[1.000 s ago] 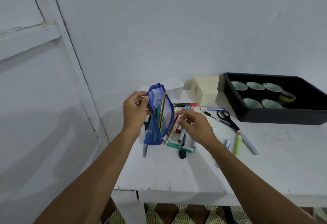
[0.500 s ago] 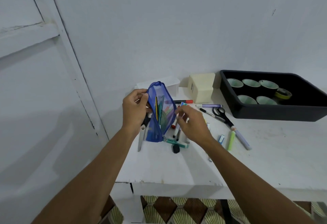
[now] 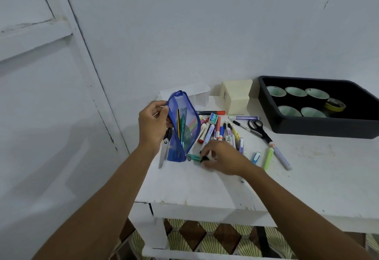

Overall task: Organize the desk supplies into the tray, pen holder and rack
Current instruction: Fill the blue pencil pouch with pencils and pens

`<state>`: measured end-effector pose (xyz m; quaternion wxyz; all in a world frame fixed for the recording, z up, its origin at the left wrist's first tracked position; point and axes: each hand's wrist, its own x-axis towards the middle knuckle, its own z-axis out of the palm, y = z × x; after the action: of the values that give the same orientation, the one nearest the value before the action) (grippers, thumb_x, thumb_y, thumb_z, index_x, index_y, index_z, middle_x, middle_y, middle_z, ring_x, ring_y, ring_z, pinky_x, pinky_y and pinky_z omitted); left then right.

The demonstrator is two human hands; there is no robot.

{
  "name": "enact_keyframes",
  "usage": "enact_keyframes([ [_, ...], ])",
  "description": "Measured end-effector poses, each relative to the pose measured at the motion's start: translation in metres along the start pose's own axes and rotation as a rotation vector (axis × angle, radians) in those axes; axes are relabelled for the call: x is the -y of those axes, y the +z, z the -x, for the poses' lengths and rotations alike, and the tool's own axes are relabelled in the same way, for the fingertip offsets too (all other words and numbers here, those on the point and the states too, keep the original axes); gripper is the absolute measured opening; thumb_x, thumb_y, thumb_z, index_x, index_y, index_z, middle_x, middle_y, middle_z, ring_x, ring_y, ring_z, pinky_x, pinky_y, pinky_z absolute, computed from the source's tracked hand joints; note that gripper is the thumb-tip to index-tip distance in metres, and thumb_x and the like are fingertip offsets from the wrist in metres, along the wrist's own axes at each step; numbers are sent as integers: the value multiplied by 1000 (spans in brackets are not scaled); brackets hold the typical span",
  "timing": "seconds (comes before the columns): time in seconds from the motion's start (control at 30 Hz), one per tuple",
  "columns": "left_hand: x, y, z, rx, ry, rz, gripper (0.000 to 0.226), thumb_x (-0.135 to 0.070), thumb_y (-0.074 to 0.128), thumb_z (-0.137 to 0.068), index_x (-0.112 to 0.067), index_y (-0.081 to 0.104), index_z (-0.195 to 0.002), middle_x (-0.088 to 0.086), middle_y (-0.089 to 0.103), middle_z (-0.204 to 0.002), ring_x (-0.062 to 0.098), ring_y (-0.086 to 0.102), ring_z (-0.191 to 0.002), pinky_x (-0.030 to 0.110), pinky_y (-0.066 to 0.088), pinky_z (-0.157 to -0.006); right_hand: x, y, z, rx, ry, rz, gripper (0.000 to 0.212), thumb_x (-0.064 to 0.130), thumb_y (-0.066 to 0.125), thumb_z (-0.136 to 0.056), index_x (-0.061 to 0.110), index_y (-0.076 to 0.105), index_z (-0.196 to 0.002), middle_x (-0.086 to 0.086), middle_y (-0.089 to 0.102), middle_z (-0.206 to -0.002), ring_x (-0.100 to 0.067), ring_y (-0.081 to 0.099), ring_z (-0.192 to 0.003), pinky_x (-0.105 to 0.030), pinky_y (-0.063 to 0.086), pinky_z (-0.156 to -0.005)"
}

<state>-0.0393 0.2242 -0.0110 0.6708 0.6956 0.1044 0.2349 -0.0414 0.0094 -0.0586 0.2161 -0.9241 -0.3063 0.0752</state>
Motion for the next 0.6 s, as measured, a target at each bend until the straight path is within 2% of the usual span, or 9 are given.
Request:
enact_keyframes([
  [0.13, 0, 2, 1, -1, -3, -25, 15, -10, 54, -96, -11, 66, -105, 7, 69, -89, 12, 64, -61, 28, 57, -54, 9, -39, -7, -336, 95, -242, 15, 25, 74, -83, 23, 67, -97, 12, 64, -87, -4, 60, -76, -20, 51, -67],
  [0.23, -2, 8, 2, -4, -7, -21, 14, -10, 55, -96, -11, 66, -103, 7, 69, -87, 8, 62, -57, 24, 54, -51, 25, -61, -13, -499, 38, -374, 21, 20, 77, -80, 21, 65, -96, 12, 65, -87, -1, 60, -70, -12, 50, -64],
  [0.37, -4, 16, 0, 21, 6, -4, 14, -10, 56, -93, -16, 68, -95, 6, 71, -87, 16, 66, -66, 39, 60, -62, 33, -73, -25, -393, -16, -465, 25, 15, 78, -79, 21, 64, -99, 7, 67, -98, -7, 65, -74, -17, 54, -69],
  [0.47, -5, 19, -2, 35, 0, 9, 14, -11, 55, -94, -16, 68, -95, 8, 71, -88, 20, 65, -68, 44, 61, -66, 14, -73, -31, -481, 51, -376, 15, 11, 67, -88, 18, 65, -101, 5, 67, -102, -5, 63, -76, -12, 50, -69],
  [0.5, -4, 20, -2, 33, -3, 10, 14, -11, 55, -94, -15, 68, -97, 8, 71, -89, 20, 65, -67, 43, 61, -65, 4, -71, -32, -514, 92, -304, 15, 9, 62, -90, 16, 65, -102, 3, 67, -103, -5, 61, -78, -14, 51, -73],
  [0.53, -4, 20, -3, 30, -4, 9, 14, -11, 54, -95, -14, 67, -99, 9, 71, -89, 19, 64, -67, 40, 60, -63, -6, -66, -32, -512, 126, -216, 18, 6, 58, -92, 16, 65, -104, 1, 67, -105, -8, 60, -83, -20, 52, -79],
  [0.6, -3, 22, -4, 32, -2, 3, 14, -10, 54, -96, -11, 66, -101, 8, 70, -89, 17, 64, -66, 33, 59, -57, -22, -50, -32, -365, 145, -36, 28, 6, 53, -92, 18, 65, -115, -2, 65, -118, -17, 58, -102, -35, 50, -90],
])
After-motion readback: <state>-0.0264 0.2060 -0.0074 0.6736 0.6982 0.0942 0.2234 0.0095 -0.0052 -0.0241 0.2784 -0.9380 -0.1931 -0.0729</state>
